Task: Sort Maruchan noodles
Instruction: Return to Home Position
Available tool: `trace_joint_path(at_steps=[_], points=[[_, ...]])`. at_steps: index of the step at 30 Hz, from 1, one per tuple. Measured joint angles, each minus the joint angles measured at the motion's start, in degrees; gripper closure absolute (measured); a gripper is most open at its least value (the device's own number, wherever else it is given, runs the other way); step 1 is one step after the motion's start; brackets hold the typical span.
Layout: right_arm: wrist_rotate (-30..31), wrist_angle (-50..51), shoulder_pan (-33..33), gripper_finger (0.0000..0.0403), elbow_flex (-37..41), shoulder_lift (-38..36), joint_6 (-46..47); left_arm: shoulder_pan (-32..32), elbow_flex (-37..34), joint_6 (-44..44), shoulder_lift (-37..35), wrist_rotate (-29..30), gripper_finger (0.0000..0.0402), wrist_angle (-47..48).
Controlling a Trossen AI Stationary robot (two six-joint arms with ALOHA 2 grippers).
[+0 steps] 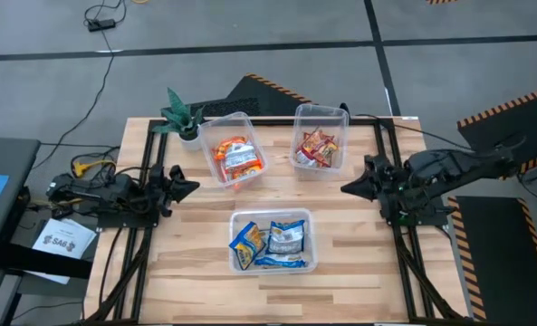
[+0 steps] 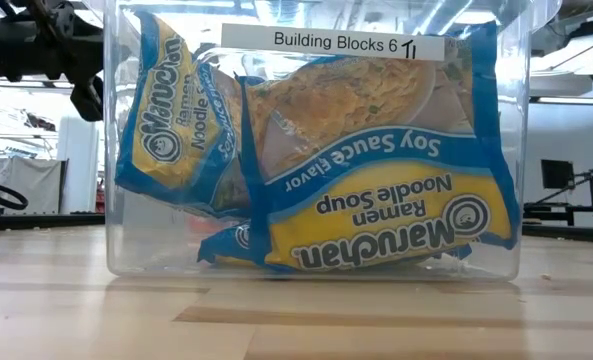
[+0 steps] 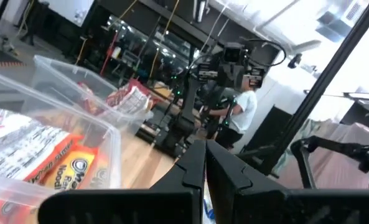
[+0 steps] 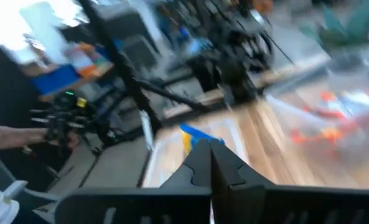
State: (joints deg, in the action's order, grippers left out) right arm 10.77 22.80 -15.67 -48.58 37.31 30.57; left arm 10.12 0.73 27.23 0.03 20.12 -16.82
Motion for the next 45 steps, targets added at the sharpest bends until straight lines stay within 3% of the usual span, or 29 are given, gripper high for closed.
trace_joint_path(at_steps=[9,14,21,27,30,36,45], points=[[-9.19,-25.36,6.18,0.0396,23.11,-13.30,-12.62,-0.01,0.38,0.00,0.68,0.00,0.0401,3.80],[-13.69,-26.42,11.17,0.0396,31.65,-23.34,-13.23,-0.01,0.42,0.01,0.70,-0.03,0.0401,10.01],[-14.04,-26.48,13.41,0.0396,41.04,-37.01,-13.08,-0.01,0.57,-0.01,1.18,-0.51,0.0401,14.91],[-13.89,-29.79,13.56,0.0396,45.32,-36.45,-12.52,-0.01,0.57,-0.03,1.18,-0.39,0.0401,14.91],[-12.27,-25.44,13.56,0.0387,47.81,-36.27,-10.13,-0.01,0.57,-0.03,1.18,-0.38,0.0401,14.91],[-10.71,-23.57,13.46,0.0354,47.58,-33.48,-9.45,-0.01,0.59,-0.02,0.36,-0.44,0.0401,14.95],[-10.71,-23.36,13.47,0.0347,47.49,-33.27,-9.52,0.01,0.62,-0.01,0.07,-2.39,0.0401,15.22]])
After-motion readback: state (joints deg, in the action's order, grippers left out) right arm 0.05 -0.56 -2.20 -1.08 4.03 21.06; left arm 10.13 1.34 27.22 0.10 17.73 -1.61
